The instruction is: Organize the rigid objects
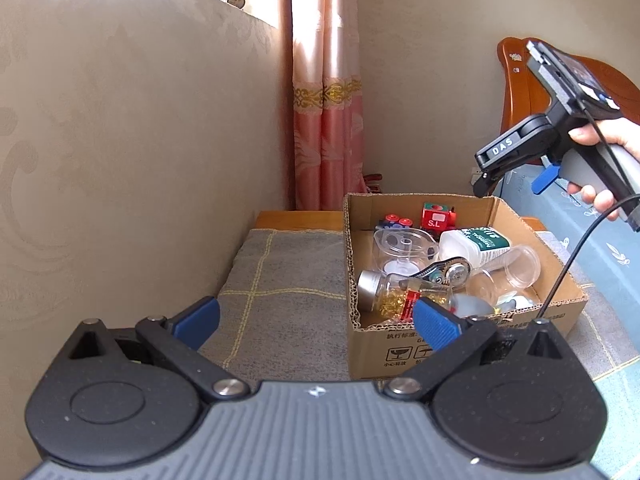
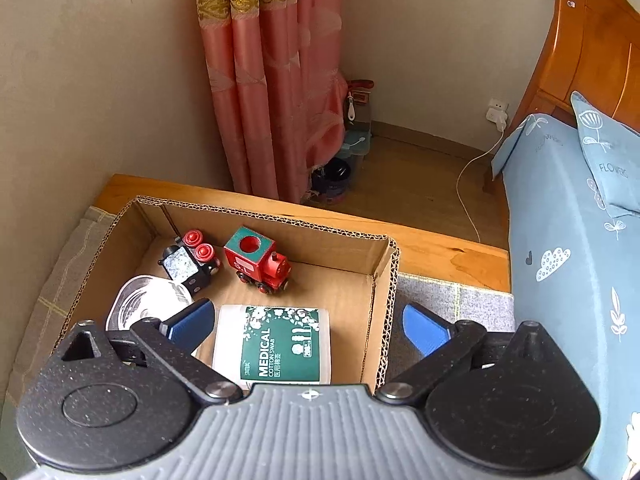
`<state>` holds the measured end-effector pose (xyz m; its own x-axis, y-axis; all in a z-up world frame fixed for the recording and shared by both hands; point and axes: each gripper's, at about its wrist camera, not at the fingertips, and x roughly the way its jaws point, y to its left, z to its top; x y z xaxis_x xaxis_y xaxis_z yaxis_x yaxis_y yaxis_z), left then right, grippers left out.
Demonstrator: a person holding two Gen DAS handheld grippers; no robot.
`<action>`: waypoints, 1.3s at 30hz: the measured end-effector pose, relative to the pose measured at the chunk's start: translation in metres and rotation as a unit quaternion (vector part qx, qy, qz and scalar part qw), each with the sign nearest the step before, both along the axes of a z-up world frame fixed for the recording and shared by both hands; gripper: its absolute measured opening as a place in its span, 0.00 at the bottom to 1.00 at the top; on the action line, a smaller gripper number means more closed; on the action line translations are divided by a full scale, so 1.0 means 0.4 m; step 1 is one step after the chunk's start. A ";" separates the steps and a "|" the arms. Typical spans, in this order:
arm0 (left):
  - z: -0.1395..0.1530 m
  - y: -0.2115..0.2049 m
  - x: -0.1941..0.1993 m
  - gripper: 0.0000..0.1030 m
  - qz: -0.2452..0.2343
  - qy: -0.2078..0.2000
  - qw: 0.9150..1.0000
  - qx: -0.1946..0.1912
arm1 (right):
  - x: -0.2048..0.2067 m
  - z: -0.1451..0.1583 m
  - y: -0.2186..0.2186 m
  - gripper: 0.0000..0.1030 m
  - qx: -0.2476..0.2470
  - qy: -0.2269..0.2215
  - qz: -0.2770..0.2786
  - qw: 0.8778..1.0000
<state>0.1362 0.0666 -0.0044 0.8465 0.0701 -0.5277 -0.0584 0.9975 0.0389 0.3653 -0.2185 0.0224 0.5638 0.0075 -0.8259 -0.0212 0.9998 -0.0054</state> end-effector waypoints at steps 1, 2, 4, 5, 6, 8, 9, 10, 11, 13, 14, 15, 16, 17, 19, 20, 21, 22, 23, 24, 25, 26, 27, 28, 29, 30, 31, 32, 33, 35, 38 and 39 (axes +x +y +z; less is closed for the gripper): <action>0.002 -0.004 -0.002 0.99 0.002 0.000 1.000 0.004 | -0.012 0.006 0.001 1.00 0.002 -0.002 0.003 1.000; 0.004 -0.006 -0.003 0.99 0.001 0.000 1.000 0.006 | -0.025 0.012 0.002 1.00 0.003 -0.005 0.005 1.000; 0.010 -0.011 -0.008 0.99 -0.001 0.000 1.000 0.005 | -0.057 0.025 0.004 1.00 0.002 -0.012 0.007 1.000; 0.013 -0.013 -0.011 0.99 -0.003 -0.001 1.000 0.004 | -0.076 0.032 0.005 1.00 0.000 -0.016 0.008 1.000; 0.016 -0.015 -0.013 0.99 -0.003 0.000 1.000 0.003 | -0.094 0.039 0.008 1.00 -0.004 -0.020 0.008 1.000; 0.021 -0.020 -0.018 0.99 -0.005 0.000 1.000 0.003 | -0.134 0.053 0.014 1.00 -0.011 -0.030 0.010 0.999; 0.023 -0.022 -0.020 0.99 -0.005 0.001 1.000 0.003 | -0.161 0.061 0.016 1.00 -0.014 -0.037 0.011 0.999; 0.026 -0.025 -0.022 0.99 -0.005 0.003 1.000 0.004 | -0.185 0.066 0.019 1.00 -0.017 -0.043 0.012 0.999; 0.028 -0.028 -0.023 0.99 -0.006 0.004 1.000 0.005 | -0.210 0.071 0.021 1.00 -0.021 -0.050 0.012 0.998; 0.034 -0.035 -0.025 0.99 -0.003 0.008 1.000 0.007 | -0.272 0.080 0.028 1.00 -0.035 -0.068 0.013 0.997; 0.036 -0.038 -0.025 0.99 -0.002 0.009 1.000 0.007 | -0.304 0.081 0.033 1.00 -0.040 -0.076 0.010 0.996; 0.038 -0.041 -0.026 0.99 -0.002 0.010 1.000 0.007 | -0.334 0.081 0.038 1.00 -0.044 -0.082 0.008 0.996; 0.040 -0.046 -0.027 0.99 -0.002 0.012 1.000 0.008 | -0.363 0.079 0.042 1.00 -0.044 -0.087 0.006 0.995; 0.042 -0.050 -0.027 0.99 -0.001 0.014 1.000 0.010 | -0.396 0.076 0.047 1.00 -0.044 -0.093 0.003 0.995; 0.045 -0.061 -0.028 0.99 -0.002 0.023 1.000 0.012 | -0.452 0.063 0.056 1.00 -0.040 -0.102 -0.010 0.994; 0.046 -0.066 -0.029 0.99 -0.002 0.030 0.999 0.013 | -0.482 0.055 0.060 1.00 -0.036 -0.105 -0.020 0.994; 0.047 -0.071 -0.028 0.99 -0.001 0.037 0.999 0.012 | -0.502 0.047 0.062 1.00 -0.033 -0.105 -0.029 0.993; 0.048 -0.077 -0.027 0.99 -0.002 0.044 0.999 0.011 | -0.519 0.040 0.064 1.00 -0.028 -0.105 -0.035 0.993; 0.049 -0.082 -0.027 0.99 -0.004 0.049 0.999 0.010 | -0.537 0.031 0.062 1.00 -0.020 -0.103 -0.048 0.993; 0.051 -0.087 -0.029 0.99 -0.006 0.053 0.999 0.010 | -0.557 0.022 0.061 1.00 -0.010 -0.101 -0.062 0.993; 0.053 -0.094 -0.031 0.99 -0.007 0.057 0.998 0.012 | -0.571 0.018 0.058 1.00 0.001 -0.100 -0.071 0.993; 0.056 -0.101 -0.035 0.99 -0.009 0.059 0.998 0.015 | -0.584 0.014 0.056 1.00 0.010 -0.099 -0.078 0.992; 0.058 -0.106 -0.037 0.99 -0.012 0.060 0.998 0.018 | -0.603 0.011 0.058 1.00 0.014 -0.100 -0.087 0.991; 0.061 -0.111 -0.039 0.99 -0.014 0.062 0.998 0.020 | -0.612 0.011 0.060 1.00 0.014 -0.101 -0.091 0.991; 0.065 -0.115 -0.041 0.99 -0.016 0.064 0.998 0.022 | -0.630 0.012 0.064 1.00 0.011 -0.106 -0.093 0.990; 0.068 -0.119 -0.043 0.99 -0.018 0.066 0.997 0.023 | -0.638 0.015 0.067 1.00 0.008 -0.110 -0.096 0.989; 0.072 -0.124 -0.047 0.99 -0.021 0.065 0.997 0.024 | -0.645 0.018 0.070 1.00 0.006 -0.114 -0.098 0.989; 0.076 -0.128 -0.052 0.99 -0.022 0.063 0.997 0.026 | -0.653 0.021 0.071 1.00 0.007 -0.118 -0.099 0.988; 0.080 -0.130 -0.054 0.99 -0.023 0.062 0.997 0.027 | -0.658 0.024 0.072 1.00 0.008 -0.120 -0.101 0.988; 0.087 -0.136 -0.057 0.99 -0.023 0.062 0.997 0.028 | -0.668 0.030 0.075 1.00 0.007 -0.125 -0.099 0.987; 0.093 -0.140 -0.062 0.99 -0.021 0.062 0.997 0.030 | -0.675 0.034 0.082 1.00 0.004 -0.129 -0.096 0.987; 0.094 -0.143 -0.063 0.99 -0.021 0.062 0.997 0.030 | -0.679 0.035 0.081 1.00 0.006 -0.129 -0.096 0.987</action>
